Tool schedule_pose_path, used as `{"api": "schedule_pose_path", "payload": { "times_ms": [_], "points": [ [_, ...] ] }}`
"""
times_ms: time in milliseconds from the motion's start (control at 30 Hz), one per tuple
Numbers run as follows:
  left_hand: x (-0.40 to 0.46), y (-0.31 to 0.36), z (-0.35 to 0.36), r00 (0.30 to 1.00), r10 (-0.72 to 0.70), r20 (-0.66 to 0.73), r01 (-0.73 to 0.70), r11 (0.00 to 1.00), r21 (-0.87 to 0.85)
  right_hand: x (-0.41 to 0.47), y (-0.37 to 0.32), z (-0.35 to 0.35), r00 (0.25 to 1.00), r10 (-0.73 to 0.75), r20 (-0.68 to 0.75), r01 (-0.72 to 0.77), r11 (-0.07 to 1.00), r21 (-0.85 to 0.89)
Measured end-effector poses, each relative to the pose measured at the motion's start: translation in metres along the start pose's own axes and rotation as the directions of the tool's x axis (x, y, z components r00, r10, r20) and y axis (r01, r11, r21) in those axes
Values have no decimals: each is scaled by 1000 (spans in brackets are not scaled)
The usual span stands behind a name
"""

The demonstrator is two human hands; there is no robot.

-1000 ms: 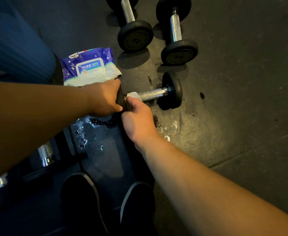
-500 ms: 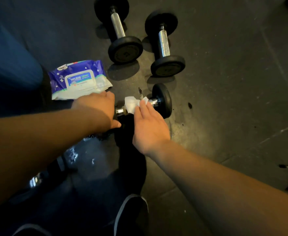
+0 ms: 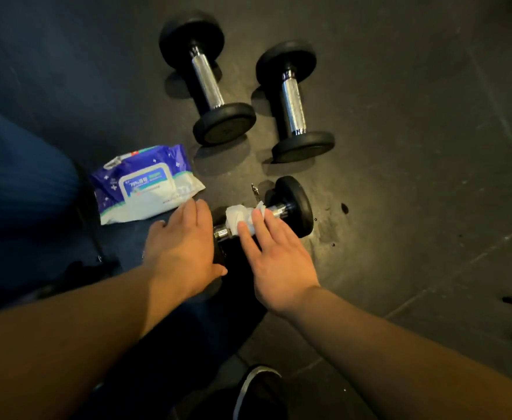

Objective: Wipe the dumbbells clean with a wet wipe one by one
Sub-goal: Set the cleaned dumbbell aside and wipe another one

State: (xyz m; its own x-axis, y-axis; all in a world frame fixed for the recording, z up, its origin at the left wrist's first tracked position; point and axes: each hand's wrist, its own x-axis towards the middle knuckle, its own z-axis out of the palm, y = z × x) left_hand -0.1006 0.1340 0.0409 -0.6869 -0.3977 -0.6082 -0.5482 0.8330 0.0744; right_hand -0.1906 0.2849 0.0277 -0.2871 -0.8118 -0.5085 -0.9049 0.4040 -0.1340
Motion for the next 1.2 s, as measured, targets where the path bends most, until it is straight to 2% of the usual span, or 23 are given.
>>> {"api": "schedule_pose_path", "payload": {
  "times_ms": [100, 233, 433, 633, 767, 900, 1033, 1200],
  "points": [
    [-1, 4, -2, 1000, -16, 22, 17, 1000, -7, 0, 5, -9, 996, -32, 84, 33, 999, -14],
    [0, 1, -3, 997, -1, 71, 0, 1000, 20, 1, 4, -6, 995, -41, 96, 44, 999, -31],
    [1, -3, -2, 998, 15, 62, -17, 999, 38, -4, -6, -1, 999, 25, 37, -24, 998, -50],
    [12, -5, -6, 986, -56, 156, 58, 998, -12, 10, 8, -5, 982, 164, -91, -184, 942, -281],
    [19, -9, -10, 982, -41, 186, 41, 999, 3, 11, 11, -1, 978, 171, -118, -201, 923, -329],
    [20, -14, -9, 981, -13, 192, 15, 1000, -8, -7, 10, 8, 985, 134, -109, -163, 926, -341],
    [23, -15, -11, 979, -16, 202, 19, 1000, -16, -1, 3, 11, 987, 71, -146, -107, 961, -257],
    [18, -8, -8, 985, -19, 172, 21, 1000, -9, -2, 9, 8, 993, -53, -104, 12, 932, -362]
  ]
}}
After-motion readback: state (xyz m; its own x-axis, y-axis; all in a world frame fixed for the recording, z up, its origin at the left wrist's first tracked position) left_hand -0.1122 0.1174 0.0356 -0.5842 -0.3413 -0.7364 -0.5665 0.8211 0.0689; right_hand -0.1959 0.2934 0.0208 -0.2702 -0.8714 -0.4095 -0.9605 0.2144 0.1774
